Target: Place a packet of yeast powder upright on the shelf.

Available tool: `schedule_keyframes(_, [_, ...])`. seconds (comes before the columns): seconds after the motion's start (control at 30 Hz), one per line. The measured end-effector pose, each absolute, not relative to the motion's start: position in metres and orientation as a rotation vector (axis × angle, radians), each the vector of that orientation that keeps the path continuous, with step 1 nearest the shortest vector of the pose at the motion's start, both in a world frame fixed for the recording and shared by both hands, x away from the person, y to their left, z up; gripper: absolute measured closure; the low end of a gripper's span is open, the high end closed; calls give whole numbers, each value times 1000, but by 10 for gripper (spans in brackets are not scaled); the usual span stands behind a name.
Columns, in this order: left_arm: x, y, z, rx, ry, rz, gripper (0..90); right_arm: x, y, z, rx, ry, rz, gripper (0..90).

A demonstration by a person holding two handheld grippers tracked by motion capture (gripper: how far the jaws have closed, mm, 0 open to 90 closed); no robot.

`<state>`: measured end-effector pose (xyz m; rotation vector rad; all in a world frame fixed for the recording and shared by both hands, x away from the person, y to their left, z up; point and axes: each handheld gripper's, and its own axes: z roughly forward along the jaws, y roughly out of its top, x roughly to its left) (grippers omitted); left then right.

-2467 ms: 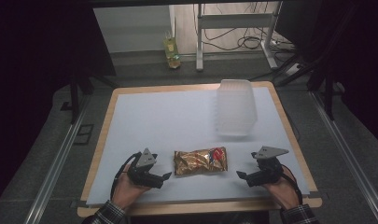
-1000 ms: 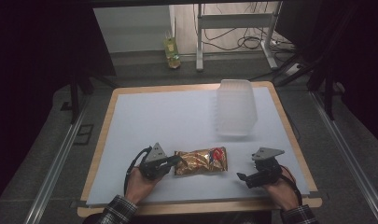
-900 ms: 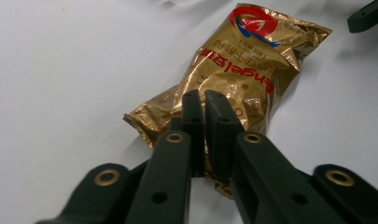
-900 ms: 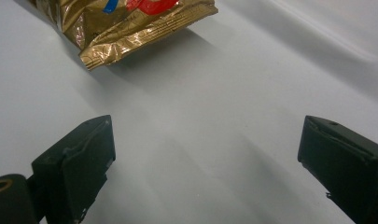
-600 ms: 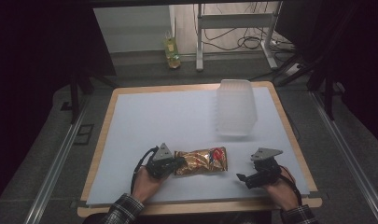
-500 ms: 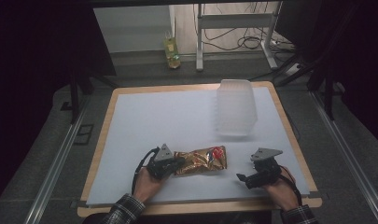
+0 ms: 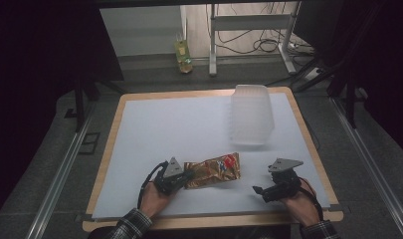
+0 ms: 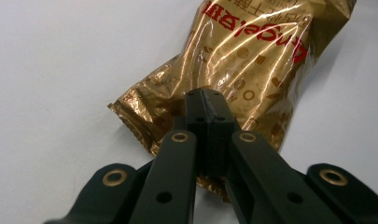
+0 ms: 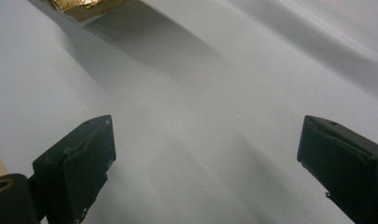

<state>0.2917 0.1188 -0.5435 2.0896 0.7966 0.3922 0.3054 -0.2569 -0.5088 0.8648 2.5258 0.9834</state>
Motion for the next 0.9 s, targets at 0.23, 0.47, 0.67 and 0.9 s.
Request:
schedule_keyframes(0.23, [290, 121, -547, 2173, 841, 416, 899, 305, -256, -507, 873, 2548, 1012, 45])
schedule_keyframes(0.47, [293, 123, -547, 2161, 853, 377, 899, 306, -254, -505, 875, 2556, 1065, 45])
schedule_keyframes(0.67, [294, 124, -547, 2154, 863, 362, 898, 311, -246, -502, 871, 2598, 1119, 44])
schedule_keyframes(0.9, [294, 125, -546, 2157, 862, 358, 898, 316, -234, -499, 891, 2652, 1187, 45])
